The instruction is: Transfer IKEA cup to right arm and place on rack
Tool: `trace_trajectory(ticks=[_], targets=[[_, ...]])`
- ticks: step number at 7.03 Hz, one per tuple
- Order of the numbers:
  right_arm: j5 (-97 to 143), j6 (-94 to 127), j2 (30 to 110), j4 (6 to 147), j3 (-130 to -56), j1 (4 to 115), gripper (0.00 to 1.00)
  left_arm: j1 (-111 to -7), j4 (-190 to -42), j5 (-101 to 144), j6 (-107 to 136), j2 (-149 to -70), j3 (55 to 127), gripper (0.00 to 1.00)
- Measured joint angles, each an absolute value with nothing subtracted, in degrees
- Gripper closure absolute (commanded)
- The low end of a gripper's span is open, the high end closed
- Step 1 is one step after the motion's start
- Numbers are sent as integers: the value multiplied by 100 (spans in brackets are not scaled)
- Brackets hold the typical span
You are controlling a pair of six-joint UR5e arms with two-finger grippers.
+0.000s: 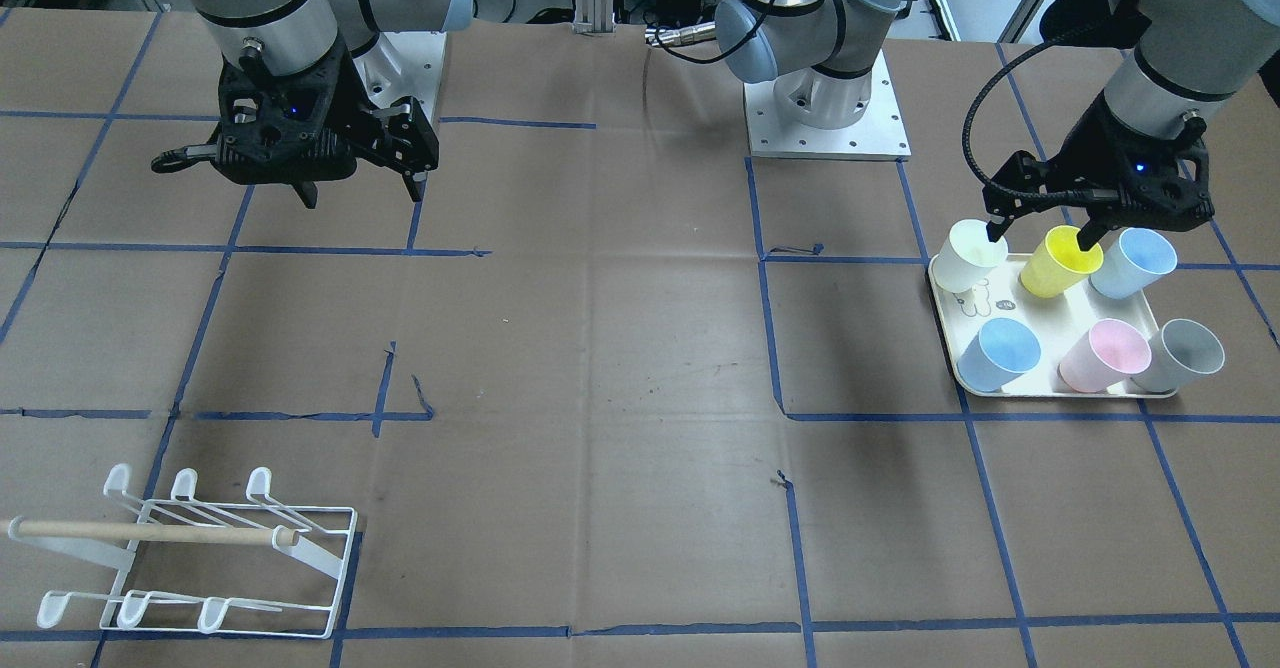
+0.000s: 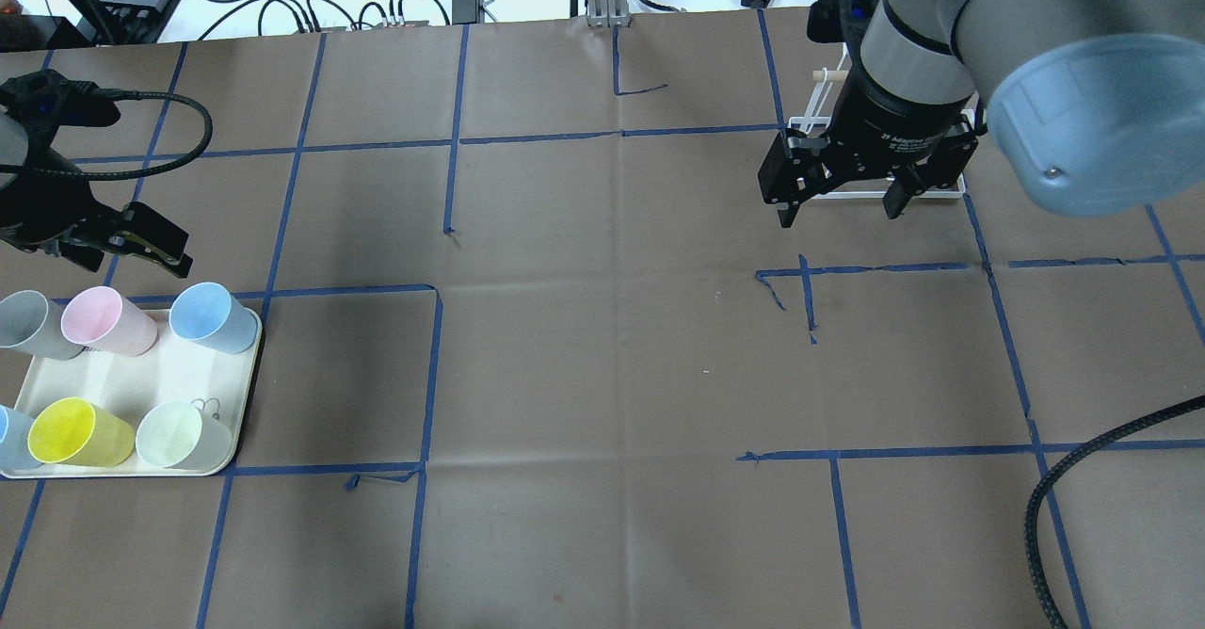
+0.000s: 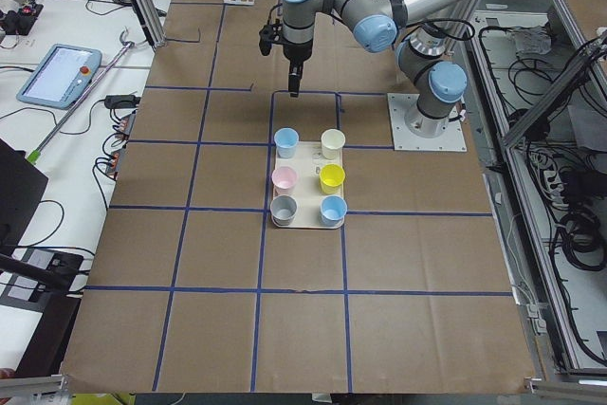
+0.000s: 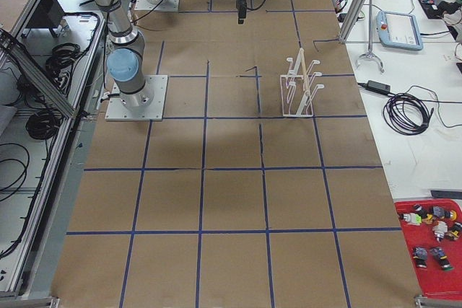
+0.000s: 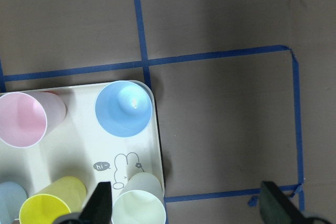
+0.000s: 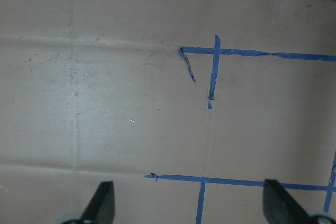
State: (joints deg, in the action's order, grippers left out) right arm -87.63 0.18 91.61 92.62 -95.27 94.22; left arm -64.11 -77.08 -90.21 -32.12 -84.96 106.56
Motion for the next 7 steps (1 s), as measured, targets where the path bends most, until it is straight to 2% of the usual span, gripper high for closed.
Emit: trace_trajectory(ticks=[2,7], targets=[[-8763,14,9148,9260,-9533,9422,0,-6362,-7342,-9018,-3251,-8755,10806,1],[-8763,15,9094,9263,-9528,9422,0,-6353,-5725,-9023,-3207,-9513,11710,1]])
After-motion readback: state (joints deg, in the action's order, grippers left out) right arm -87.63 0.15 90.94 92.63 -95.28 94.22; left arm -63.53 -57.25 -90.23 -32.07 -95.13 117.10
